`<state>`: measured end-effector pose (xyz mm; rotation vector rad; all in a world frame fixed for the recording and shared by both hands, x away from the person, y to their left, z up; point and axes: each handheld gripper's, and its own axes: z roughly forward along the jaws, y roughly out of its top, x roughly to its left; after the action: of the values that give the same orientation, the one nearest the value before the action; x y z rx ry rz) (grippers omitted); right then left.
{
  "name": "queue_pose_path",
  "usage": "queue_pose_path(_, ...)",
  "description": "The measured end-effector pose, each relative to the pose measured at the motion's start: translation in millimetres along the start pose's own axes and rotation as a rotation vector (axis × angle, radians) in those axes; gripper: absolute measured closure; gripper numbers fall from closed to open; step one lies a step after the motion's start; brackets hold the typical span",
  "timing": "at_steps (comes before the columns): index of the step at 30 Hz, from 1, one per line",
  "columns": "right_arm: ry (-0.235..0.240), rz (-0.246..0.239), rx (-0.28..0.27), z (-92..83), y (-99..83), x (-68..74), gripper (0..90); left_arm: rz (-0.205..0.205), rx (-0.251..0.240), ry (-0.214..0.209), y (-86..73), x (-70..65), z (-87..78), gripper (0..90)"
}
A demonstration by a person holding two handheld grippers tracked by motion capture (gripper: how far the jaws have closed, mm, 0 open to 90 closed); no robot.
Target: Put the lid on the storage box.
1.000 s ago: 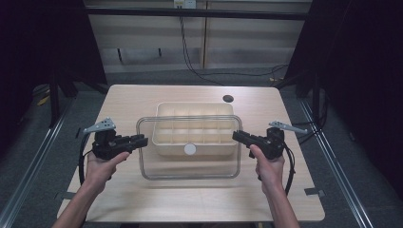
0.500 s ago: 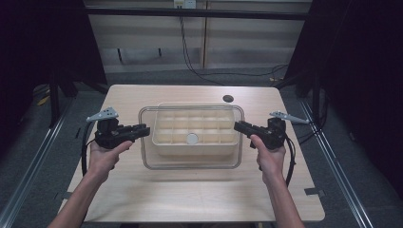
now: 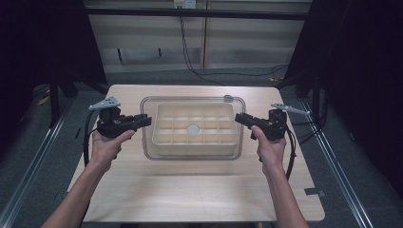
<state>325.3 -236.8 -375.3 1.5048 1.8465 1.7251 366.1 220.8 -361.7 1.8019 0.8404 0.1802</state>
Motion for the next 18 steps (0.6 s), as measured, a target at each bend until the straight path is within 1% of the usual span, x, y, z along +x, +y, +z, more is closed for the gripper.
queue_pose_path(2, 0.007, -0.001, -0.011, -0.1, 4.1, -0.7, 68.2, 0.003, -0.006, 0.003, 3.3, 0.0, 0.5, 70.0)
queue_pose_path(7, 0.005, -0.005, -0.021, 3.6, 12.5, -1.7, 68.2, 0.006, -0.012, 0.015, 11.1, 3.2, 3.0, 69.9)
queue_pose_path(10, -0.006, -0.008, -0.021, 5.8, 17.8, -2.1, 68.2, -0.007, -0.012, 0.016, 12.5, 7.4, 7.6, 69.7)
queue_pose_path(12, -0.009, -0.008, -0.019, 7.7, 20.0, -3.0, 68.2, -0.011, -0.011, 0.023, 13.4, 9.8, 11.2, 69.4)
queue_pose_path(18, -0.027, -0.005, -0.016, 12.9, 26.3, -8.2, 68.2, -0.021, -0.002, 0.026, 16.9, 14.4, 19.1, 69.1)
